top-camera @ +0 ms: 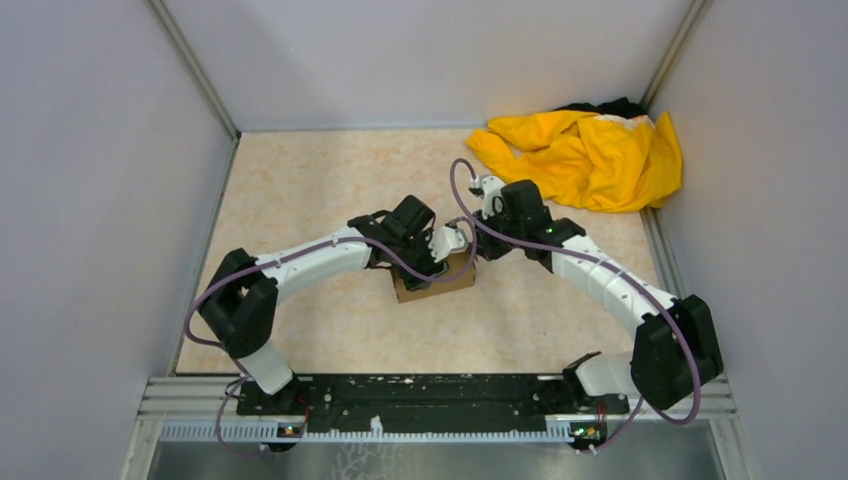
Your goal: Fold the paper box
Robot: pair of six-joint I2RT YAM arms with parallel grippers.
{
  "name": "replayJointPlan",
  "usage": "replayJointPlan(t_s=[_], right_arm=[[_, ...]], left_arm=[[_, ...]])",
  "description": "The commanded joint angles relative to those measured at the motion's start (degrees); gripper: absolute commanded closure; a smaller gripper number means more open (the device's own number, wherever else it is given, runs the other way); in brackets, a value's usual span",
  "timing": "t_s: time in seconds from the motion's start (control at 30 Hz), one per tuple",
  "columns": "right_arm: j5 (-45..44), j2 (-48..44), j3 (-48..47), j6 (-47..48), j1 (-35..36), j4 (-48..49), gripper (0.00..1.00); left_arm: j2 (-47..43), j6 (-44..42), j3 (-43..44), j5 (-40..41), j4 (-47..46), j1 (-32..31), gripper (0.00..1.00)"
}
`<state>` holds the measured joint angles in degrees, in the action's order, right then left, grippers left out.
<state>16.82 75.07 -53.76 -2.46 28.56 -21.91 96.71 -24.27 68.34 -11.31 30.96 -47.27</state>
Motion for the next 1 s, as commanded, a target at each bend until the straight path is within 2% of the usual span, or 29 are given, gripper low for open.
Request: replayJointPlan(t_s=[0.0, 0.97], right_arm=[[4.63, 0.17, -3.77, -4.30, 1.50, 1.44, 1.00], [4.06, 1.26, -6.28, -13.62, 1.50, 0.48, 1.00]], left_arm=[[2.04, -0.46, 0.74, -0.41, -1.18, -0.63, 0.39], [2.96, -0.21, 1.36, -1.48, -0.99, -1.09, 0.39]])
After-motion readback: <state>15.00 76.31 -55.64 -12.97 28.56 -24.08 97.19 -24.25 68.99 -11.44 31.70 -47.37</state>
